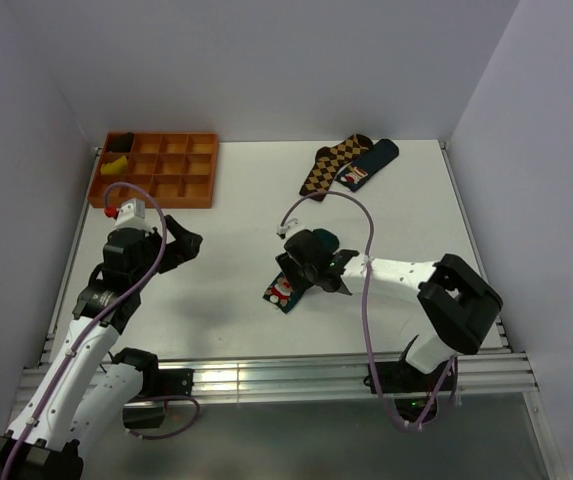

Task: Roll the socks
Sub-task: Roll the sock at the center of the board.

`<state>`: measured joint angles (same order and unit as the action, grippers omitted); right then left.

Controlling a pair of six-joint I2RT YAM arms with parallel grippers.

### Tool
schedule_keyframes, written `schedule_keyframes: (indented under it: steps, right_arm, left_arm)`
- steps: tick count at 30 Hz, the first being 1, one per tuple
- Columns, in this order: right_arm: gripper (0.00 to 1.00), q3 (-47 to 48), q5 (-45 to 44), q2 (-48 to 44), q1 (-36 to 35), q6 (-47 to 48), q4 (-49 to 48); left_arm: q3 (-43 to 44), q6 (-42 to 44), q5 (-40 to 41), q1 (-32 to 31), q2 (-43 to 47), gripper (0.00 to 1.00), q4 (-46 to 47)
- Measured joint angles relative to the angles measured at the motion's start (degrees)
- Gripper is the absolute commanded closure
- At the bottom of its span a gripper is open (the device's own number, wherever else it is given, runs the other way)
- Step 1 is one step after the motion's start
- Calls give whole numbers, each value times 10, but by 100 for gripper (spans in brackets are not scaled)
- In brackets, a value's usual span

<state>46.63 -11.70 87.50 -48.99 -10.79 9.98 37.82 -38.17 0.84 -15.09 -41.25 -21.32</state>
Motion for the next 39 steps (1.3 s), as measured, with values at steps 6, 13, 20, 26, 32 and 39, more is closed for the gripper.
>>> schedule_keyframes:
  steps: [6,13,20,26,32,39]
  right_arm:
    - [37,35,27,58,49,20,-19]
    - [38,109,52,140,70,48,-19]
    - [39,177,50,189,73,47,-10]
    - [36,174,48,127,57,47,8]
    - [38,128,48,6,-13,54,-4]
    - [44,73,33,6,-92,71,-12]
  left_arm:
    - [0,2,0,0,5,0,0]
    - [0,9,0,0,5,1,-2]
    - [0,11,5,0,6,0,-4]
    - [0,10,10,0,6,1,-5]
    - [0,9,23,0,9,1,-8]
    - [0,8,36,0,10,1,-9]
